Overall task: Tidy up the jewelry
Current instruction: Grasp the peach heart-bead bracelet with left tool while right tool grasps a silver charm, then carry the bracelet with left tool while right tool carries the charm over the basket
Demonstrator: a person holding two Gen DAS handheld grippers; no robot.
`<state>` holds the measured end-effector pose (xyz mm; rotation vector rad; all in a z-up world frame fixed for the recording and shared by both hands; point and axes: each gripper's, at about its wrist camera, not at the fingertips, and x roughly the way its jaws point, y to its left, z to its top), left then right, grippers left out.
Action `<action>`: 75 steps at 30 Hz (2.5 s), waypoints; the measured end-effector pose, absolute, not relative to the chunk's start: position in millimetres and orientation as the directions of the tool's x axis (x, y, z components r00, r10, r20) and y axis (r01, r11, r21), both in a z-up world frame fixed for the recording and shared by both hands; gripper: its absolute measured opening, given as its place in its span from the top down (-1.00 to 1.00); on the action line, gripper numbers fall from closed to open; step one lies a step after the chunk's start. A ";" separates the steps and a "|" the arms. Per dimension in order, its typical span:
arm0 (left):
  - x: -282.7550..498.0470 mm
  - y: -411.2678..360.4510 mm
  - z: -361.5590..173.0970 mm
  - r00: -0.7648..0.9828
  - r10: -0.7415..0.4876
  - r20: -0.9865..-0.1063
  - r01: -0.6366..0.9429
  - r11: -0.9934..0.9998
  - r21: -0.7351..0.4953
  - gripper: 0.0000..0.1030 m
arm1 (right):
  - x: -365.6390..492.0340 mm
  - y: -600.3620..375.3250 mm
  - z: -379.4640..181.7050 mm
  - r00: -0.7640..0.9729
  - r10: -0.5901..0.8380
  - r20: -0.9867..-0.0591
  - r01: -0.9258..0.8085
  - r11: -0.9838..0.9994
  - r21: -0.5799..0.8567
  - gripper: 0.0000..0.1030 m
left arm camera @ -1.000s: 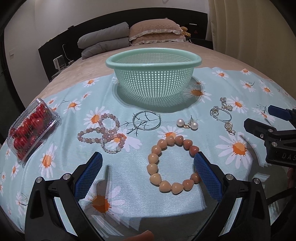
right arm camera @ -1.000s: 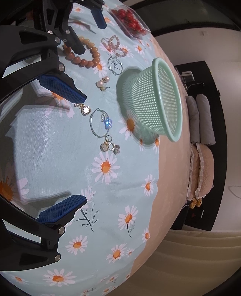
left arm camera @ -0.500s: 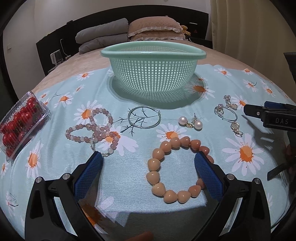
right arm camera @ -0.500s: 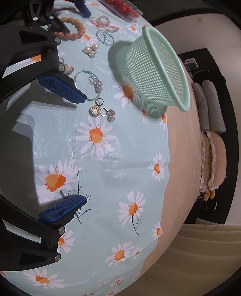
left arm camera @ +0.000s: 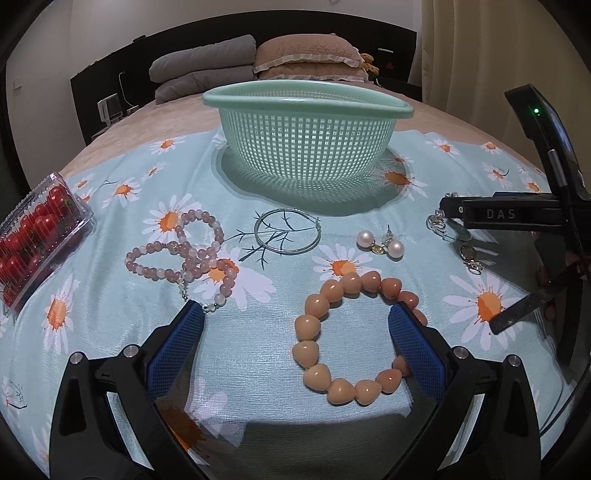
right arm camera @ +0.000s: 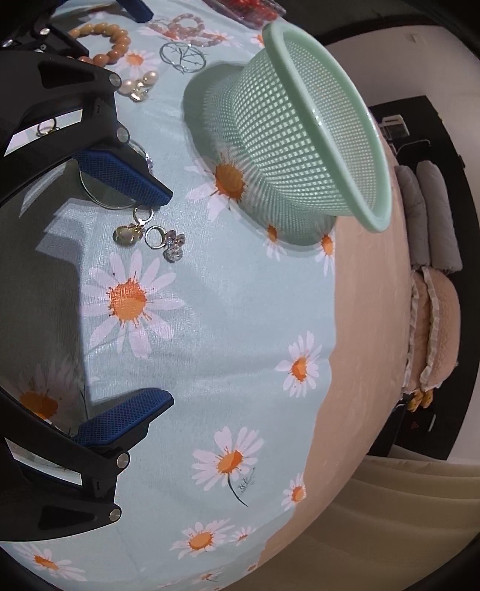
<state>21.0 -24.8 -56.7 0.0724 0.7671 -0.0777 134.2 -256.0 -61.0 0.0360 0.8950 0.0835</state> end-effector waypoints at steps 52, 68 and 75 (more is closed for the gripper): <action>29.7 -1.6 81.9 0.778 -0.301 -0.551 0.313 0.947 -0.076 0.77 | 76.3 -235.1 95.7 0.736 0.472 -0.485 -0.445 0.878 0.177 0.86; 118.6 1.9 96.4 0.788 -0.289 -0.543 0.285 0.954 -0.094 0.77 | 131.0 -209.6 85.5 0.730 0.491 -0.476 -0.427 0.871 0.243 0.86; 137.8 13.4 73.7 0.758 -0.296 -0.581 0.256 0.955 -0.153 0.77 | 145.9 -188.7 55.7 0.688 0.478 -0.546 -0.427 0.875 0.228 0.86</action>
